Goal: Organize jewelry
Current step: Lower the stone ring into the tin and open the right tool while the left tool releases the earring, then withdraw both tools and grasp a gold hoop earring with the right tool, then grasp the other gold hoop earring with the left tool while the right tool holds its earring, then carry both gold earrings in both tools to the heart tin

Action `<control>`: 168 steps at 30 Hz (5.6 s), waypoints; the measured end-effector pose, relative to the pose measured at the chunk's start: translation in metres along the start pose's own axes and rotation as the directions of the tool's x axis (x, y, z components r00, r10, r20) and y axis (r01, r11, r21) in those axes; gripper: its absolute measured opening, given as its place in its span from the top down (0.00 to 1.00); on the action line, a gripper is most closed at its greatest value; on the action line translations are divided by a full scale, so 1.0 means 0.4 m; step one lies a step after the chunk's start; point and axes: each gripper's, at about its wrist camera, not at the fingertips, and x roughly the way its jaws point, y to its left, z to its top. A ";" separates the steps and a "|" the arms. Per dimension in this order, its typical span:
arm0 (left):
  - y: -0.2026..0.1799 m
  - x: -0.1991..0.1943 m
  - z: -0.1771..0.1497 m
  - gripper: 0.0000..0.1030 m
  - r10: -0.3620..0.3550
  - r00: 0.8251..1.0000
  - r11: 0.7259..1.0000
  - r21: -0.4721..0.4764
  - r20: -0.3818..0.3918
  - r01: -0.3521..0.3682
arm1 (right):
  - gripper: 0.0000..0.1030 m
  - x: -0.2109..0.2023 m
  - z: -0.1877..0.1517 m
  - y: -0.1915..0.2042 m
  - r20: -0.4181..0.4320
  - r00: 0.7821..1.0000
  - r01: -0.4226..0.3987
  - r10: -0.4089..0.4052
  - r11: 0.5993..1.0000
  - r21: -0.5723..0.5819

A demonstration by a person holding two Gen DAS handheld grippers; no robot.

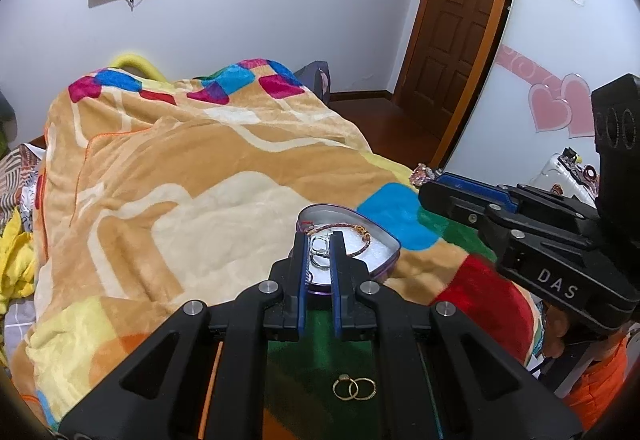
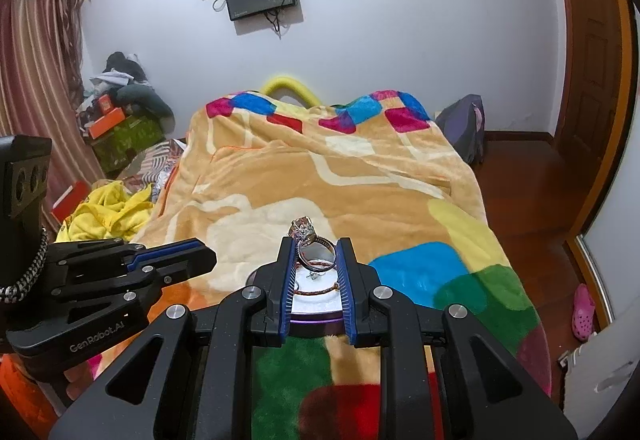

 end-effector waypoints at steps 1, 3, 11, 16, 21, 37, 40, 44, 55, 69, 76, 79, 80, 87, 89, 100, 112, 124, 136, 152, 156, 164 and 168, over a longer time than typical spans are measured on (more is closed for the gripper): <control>0.002 0.006 0.000 0.92 -0.001 1.000 1.000 -0.001 -0.003 0.001 | 0.82 0.008 -0.001 -0.002 -0.006 1.000 0.000 0.000 1.000 0.002; 0.006 0.023 -0.001 0.92 -0.004 1.000 1.000 -0.004 -0.013 0.004 | 0.82 0.024 -0.003 -0.007 -0.020 1.000 -0.003 0.003 1.000 0.006; 0.007 0.081 -0.006 0.92 -0.019 0.998 1.000 0.002 -0.051 0.019 | 0.82 0.083 -0.011 -0.032 -0.080 0.997 -0.016 0.018 1.000 0.022; 0.007 0.117 -0.012 0.92 -0.027 0.996 1.000 0.005 -0.085 0.027 | 0.82 0.117 -0.014 -0.045 -0.125 0.991 -0.032 0.035 0.999 0.029; 0.011 0.135 -0.015 0.92 -0.046 0.993 0.999 -0.005 -0.113 0.046 | 0.82 0.147 -0.017 -0.046 -0.167 0.985 -0.034 0.036 0.999 0.014; 0.015 0.088 -0.005 0.92 -0.048 0.995 0.999 -0.017 -0.092 0.046 | 0.82 0.127 -0.008 -0.033 -0.185 0.982 -0.033 0.030 0.999 -0.010; 0.015 0.063 -0.002 0.92 -0.033 0.996 0.999 -0.014 -0.079 0.032 | 0.82 0.107 -0.003 -0.024 -0.173 0.985 -0.025 0.022 1.000 -0.019; 0.016 0.026 0.001 0.91 -0.021 0.998 1.000 -0.014 -0.060 0.021 | 0.82 0.073 0.003 -0.008 -0.152 0.988 -0.020 0.015 0.999 -0.032; 0.008 -0.088 -0.026 0.71 0.026 0.999 1.000 0.010 -0.021 -0.026 | 0.79 0.008 -0.020 0.037 -0.143 0.990 -0.010 0.002 0.998 -0.055; 0.050 -0.144 -0.124 0.65 0.050 0.996 0.999 -0.007 -0.070 -0.051 | 0.79 0.009 -0.124 0.094 -0.253 0.967 0.008 -0.025 0.998 -0.070; 0.070 -0.137 -0.185 0.65 0.053 0.990 0.998 -0.011 -0.128 -0.055 | 0.79 0.031 -0.184 0.122 -0.325 0.946 -0.016 -0.009 0.997 -0.073; 0.076 -0.133 -0.204 0.65 0.049 0.988 0.998 -0.025 -0.145 -0.053 | 0.79 0.041 -0.206 0.137 -0.355 0.935 -0.036 0.004 0.996 -0.082; 0.077 -0.131 -0.208 0.65 0.048 0.988 0.998 -0.028 -0.149 -0.053 | 0.79 0.046 -0.212 0.144 -0.363 0.932 -0.043 0.007 0.995 -0.091; 0.077 -0.116 -0.224 0.65 0.041 0.983 0.998 -0.035 -0.178 -0.048 | 0.79 0.075 -0.222 0.160 -0.373 0.928 -0.050 -0.005 0.989 -0.139; 0.076 -0.112 -0.225 0.65 0.039 0.983 0.998 -0.035 -0.182 -0.046 | 0.79 0.079 -0.222 0.157 -0.368 0.930 -0.059 0.006 0.989 -0.135; 0.048 -0.076 -0.219 0.65 0.014 0.978 0.999 -0.032 -0.206 -0.021 | 0.80 0.065 -0.228 0.154 -0.330 0.943 -0.082 0.028 0.985 -0.152; -0.007 0.000 -0.224 0.65 -0.039 0.962 0.999 -0.009 -0.269 0.038 | 0.93 0.030 -0.204 0.077 -0.305 0.952 -0.045 0.012 0.994 -0.100; -0.019 0.058 -0.218 0.84 -0.025 0.962 1.000 0.005 -0.272 0.028 | 0.75 0.034 -0.206 0.019 -0.342 0.938 -0.056 0.061 0.998 0.025; 0.024 -0.013 -0.211 0.84 0.007 0.977 0.999 -0.033 -0.214 -0.015 | 0.75 0.068 -0.207 0.103 -0.348 0.935 -0.100 0.070 0.993 -0.070; 0.034 -0.073 -0.185 0.84 0.015 0.989 0.999 -0.037 -0.149 -0.021 | 0.83 0.057 -0.188 0.114 -0.284 0.958 -0.056 0.033 0.996 -0.073; 0.030 -0.073 -0.170 0.84 0.014 0.991 0.999 -0.040 -0.137 -0.020 | 0.83 0.033 -0.167 0.107 -0.248 0.968 -0.053 0.035 0.996 -0.065; 0.013 -0.078 -0.127 0.84 0.008 0.995 0.999 -0.031 -0.098 -0.011 | 0.83 -0.016 -0.119 0.079 -0.168 0.985 -0.035 0.028 0.999 -0.040; 0.007 -0.082 -0.104 0.84 0.002 0.997 1.000 -0.029 -0.076 -0.005 | 0.83 -0.033 -0.093 0.064 -0.130 0.991 -0.027 0.023 0.999 -0.022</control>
